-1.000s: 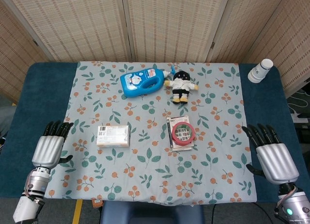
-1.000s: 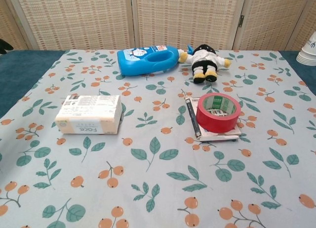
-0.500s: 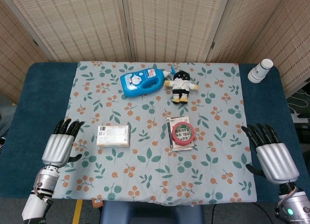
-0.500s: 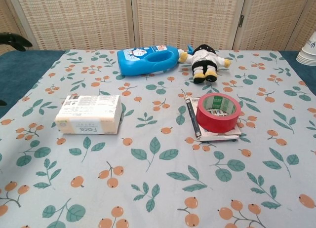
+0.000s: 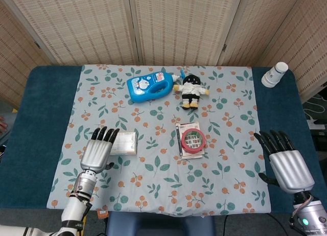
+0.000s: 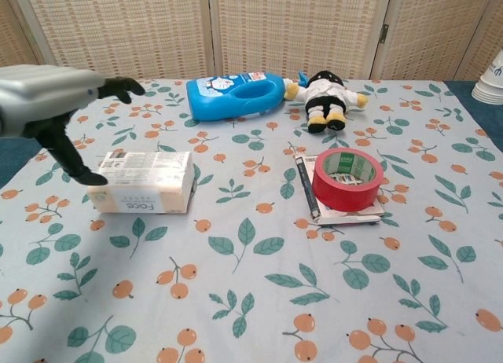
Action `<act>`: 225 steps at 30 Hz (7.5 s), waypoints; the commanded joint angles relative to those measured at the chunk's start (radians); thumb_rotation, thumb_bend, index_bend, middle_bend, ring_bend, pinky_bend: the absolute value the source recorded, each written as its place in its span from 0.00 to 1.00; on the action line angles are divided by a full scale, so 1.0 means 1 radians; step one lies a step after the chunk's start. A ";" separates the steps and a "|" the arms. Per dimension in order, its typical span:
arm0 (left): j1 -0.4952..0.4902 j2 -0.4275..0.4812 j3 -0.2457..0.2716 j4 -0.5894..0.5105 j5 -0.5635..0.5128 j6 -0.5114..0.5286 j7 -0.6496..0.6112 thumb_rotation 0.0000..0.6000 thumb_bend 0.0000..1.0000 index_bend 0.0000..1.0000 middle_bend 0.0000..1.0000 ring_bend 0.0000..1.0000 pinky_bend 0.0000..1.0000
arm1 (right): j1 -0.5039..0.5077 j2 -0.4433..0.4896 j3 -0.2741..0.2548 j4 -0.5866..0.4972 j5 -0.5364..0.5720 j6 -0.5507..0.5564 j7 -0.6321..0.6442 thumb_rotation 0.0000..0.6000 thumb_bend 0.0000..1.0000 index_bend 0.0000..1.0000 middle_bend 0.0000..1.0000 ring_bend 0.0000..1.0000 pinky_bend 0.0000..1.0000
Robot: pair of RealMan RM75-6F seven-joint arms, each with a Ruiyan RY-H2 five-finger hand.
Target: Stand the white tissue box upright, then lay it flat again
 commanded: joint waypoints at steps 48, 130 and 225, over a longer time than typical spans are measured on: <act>-0.332 -0.429 -0.127 0.650 -0.404 -0.011 0.284 1.00 0.21 0.22 0.24 0.06 0.10 | 0.001 0.009 0.006 0.011 -0.006 -0.002 0.028 1.00 0.11 0.07 0.06 0.00 0.03; 0.118 -0.472 -0.081 1.131 0.500 -0.280 -1.693 1.00 0.15 0.00 0.01 0.00 0.08 | 0.064 -0.050 -0.002 0.038 0.125 -0.080 -0.035 1.00 0.11 0.07 0.06 0.00 0.03; -0.616 0.004 -0.322 0.306 -1.046 0.048 0.128 1.00 0.14 0.00 0.04 0.00 0.08 | 0.042 0.030 0.003 -0.005 0.028 -0.051 0.091 1.00 0.11 0.07 0.06 0.00 0.03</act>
